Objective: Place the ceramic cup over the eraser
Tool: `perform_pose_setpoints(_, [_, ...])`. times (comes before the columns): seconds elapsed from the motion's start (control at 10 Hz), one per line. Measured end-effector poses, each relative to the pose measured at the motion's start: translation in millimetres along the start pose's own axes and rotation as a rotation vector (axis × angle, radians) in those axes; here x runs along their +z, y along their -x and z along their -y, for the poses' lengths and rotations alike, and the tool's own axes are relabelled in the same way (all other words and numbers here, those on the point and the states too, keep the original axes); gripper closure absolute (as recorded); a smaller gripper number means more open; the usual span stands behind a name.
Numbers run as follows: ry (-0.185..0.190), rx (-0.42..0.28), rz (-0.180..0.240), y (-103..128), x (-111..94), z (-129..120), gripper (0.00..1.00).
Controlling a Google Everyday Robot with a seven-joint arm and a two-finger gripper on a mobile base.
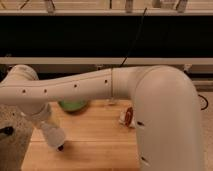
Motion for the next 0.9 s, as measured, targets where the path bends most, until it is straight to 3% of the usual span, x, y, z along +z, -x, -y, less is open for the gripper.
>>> perform_pose_setpoints(0.6, [-0.010,0.050,0.071,5,47,-2,0.27])
perform_pose_setpoints(0.7, [-0.015,0.054,0.079,6,51,-1,0.21])
perform_pose_setpoints(0.9, [-0.033,0.052,0.084,8,58,2,0.20])
